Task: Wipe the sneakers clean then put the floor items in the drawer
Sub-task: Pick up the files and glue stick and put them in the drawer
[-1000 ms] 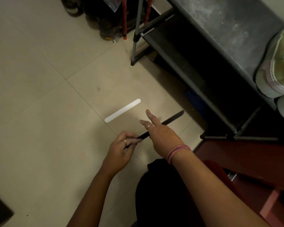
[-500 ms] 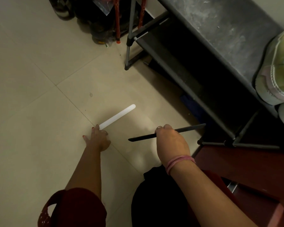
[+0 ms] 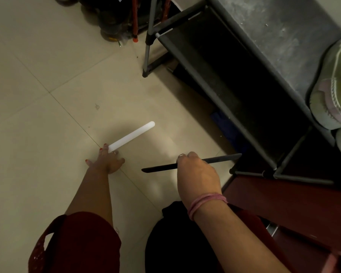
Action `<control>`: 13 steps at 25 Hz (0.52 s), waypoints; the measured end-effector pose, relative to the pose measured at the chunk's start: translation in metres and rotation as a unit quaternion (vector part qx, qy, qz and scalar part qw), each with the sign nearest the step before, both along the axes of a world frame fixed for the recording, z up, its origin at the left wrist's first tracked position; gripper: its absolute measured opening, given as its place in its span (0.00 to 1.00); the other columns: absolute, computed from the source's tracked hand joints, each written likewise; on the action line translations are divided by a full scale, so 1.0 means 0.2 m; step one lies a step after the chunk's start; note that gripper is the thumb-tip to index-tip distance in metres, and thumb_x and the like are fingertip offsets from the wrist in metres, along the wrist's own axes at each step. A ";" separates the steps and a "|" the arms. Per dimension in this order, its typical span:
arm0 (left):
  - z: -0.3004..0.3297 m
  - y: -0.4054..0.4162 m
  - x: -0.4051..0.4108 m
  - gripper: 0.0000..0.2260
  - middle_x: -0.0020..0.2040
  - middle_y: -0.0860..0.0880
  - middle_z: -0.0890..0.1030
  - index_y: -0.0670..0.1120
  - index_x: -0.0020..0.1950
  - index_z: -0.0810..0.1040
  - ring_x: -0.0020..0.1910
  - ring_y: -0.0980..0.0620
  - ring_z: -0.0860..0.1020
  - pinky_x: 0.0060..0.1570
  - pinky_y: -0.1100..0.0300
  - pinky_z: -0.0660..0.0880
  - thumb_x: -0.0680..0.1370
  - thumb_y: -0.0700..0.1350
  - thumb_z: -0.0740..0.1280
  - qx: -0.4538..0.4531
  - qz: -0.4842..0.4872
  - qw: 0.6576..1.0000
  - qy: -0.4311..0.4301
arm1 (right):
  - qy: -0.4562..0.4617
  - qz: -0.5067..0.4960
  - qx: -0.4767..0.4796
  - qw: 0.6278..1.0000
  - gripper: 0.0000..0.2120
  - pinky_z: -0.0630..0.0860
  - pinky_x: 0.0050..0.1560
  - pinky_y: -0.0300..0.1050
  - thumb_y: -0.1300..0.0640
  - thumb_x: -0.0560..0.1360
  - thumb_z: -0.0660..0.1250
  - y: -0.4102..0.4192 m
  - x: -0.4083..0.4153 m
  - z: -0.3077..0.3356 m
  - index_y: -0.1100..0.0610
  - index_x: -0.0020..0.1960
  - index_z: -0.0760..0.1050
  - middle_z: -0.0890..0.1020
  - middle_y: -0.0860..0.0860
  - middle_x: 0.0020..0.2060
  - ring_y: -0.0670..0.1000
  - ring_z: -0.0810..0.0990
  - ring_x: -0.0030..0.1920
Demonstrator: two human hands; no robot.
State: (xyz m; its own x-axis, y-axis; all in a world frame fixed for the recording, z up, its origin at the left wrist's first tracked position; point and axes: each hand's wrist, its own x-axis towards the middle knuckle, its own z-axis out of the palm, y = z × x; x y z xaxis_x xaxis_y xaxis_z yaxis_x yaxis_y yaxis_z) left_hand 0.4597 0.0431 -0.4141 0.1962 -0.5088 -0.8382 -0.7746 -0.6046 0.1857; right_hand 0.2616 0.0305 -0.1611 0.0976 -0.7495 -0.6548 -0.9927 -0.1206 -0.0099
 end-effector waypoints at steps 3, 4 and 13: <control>-0.02 0.02 -0.02 0.25 0.78 0.50 0.50 0.51 0.74 0.63 0.76 0.47 0.57 0.71 0.35 0.41 0.79 0.57 0.60 -0.019 0.016 1.000 0.003 | 0.002 0.005 0.003 1.000 0.16 0.72 0.57 0.51 0.67 0.77 0.56 0.00 0.01 0.00 0.58 0.64 0.69 0.71 0.54 0.58 0.57 0.76 0.58; -0.03 0.03 -0.03 0.27 0.77 0.49 0.56 0.50 0.74 0.63 0.74 0.47 0.61 0.72 0.37 0.41 0.78 0.57 0.62 -0.027 0.047 0.998 0.014 | 0.003 0.006 0.002 1.000 0.16 0.72 0.57 0.51 0.67 0.77 0.56 0.00 0.01 0.00 0.58 0.64 0.69 0.72 0.54 0.58 0.57 0.76 0.58; -0.06 0.10 -0.07 0.27 0.76 0.47 0.50 0.37 0.74 0.61 0.69 0.45 0.66 0.72 0.38 0.43 0.80 0.51 0.57 -0.044 -0.016 0.999 -0.021 | -0.009 0.015 0.010 1.000 0.17 0.71 0.58 0.51 0.66 0.77 0.56 0.01 0.01 0.01 0.57 0.65 0.68 0.71 0.53 0.58 0.57 0.76 0.58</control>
State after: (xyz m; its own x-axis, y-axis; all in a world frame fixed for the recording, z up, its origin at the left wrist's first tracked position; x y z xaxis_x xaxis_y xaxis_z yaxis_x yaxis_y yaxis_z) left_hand 0.4461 0.0625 -0.4269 0.2130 -0.5873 -0.7808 -0.8016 -0.5620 0.2041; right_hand 0.2638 0.0318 -0.1591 0.1310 -0.7335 -0.6670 -0.9883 -0.1495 -0.0297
